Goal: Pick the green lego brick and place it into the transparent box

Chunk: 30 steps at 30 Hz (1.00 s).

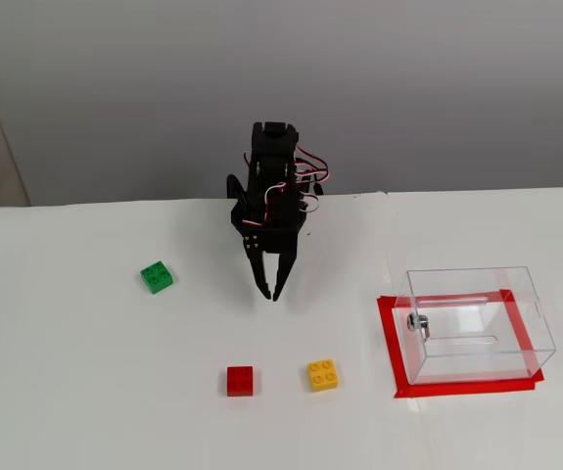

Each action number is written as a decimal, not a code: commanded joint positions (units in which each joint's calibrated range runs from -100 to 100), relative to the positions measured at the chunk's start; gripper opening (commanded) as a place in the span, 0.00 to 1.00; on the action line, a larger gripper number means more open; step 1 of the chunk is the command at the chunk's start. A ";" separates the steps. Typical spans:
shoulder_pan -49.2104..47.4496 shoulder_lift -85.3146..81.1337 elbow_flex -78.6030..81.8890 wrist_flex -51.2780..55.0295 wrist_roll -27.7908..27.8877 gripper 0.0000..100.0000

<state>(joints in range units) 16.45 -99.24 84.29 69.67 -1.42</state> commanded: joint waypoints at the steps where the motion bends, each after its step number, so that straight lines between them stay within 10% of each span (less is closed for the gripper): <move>1: 4.43 1.45 -4.45 0.31 -0.04 0.01; 30: 54.05 16.55 -15.12 0.66 0.16 0.02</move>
<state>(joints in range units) 68.16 -83.26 70.96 70.09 -1.42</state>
